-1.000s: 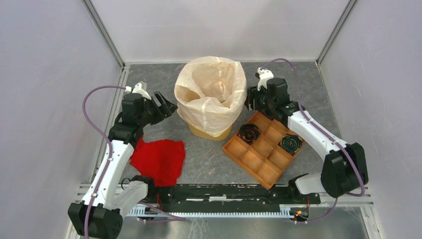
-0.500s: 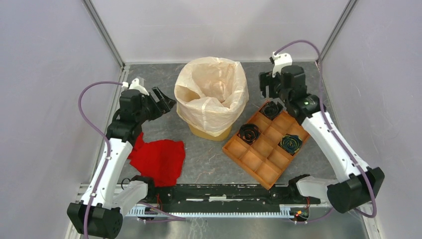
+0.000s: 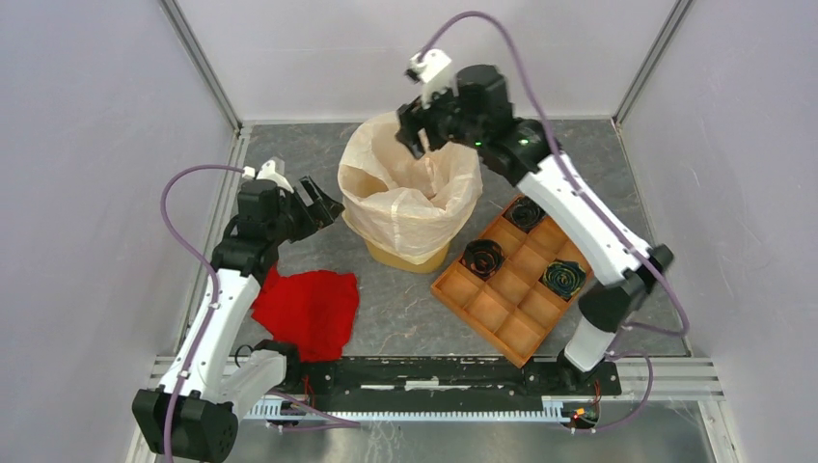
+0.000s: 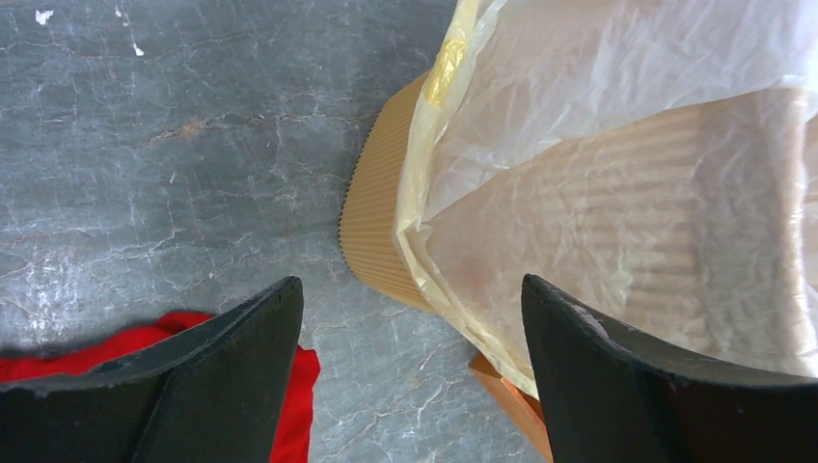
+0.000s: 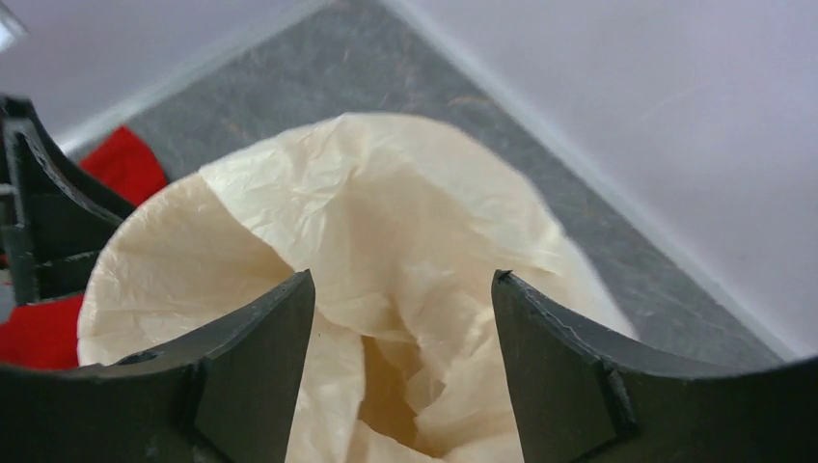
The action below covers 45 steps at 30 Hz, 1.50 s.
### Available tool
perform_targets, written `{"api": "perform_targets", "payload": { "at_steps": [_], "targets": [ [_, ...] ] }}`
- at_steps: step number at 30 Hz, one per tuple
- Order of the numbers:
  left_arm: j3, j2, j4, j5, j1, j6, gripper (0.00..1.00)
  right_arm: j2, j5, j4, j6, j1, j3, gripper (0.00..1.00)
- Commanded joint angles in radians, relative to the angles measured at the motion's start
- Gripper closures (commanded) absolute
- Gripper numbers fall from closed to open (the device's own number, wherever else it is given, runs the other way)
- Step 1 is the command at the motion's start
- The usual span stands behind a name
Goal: Put the trash bags into the trash bin
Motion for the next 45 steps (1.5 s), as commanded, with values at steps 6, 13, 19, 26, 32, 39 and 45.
{"api": "perform_targets", "payload": {
  "at_steps": [6,13,19,26,32,39,45],
  "targets": [
    [-0.023,-0.014,0.036,0.028,-0.001,0.037,0.1,0.198,0.22,-0.28,-0.145,0.132,0.094,0.41],
    [-0.05,-0.026,0.048,0.021,-0.001,0.042,0.1,0.298,0.244,-0.326,-0.182,0.142,0.056,0.57],
    [-0.06,-0.042,0.041,0.01,-0.001,0.05,0.1,0.396,0.244,-0.338,-0.18,0.142,0.081,0.65],
    [-0.08,-0.047,0.041,0.012,-0.002,0.051,0.1,0.458,0.223,-0.284,-0.167,0.143,0.057,0.66],
    [-0.084,-0.068,0.022,0.008,-0.001,0.052,0.1,0.478,0.147,-0.191,-0.118,0.143,-0.028,0.65],
    [-0.089,-0.09,0.003,0.012,-0.001,0.041,0.1,0.476,0.078,-0.118,-0.069,0.142,-0.038,0.51],
    [-0.085,-0.121,-0.033,0.007,-0.001,0.04,0.1,0.44,0.101,-0.086,-0.068,0.142,-0.098,0.34]
  ]
}}
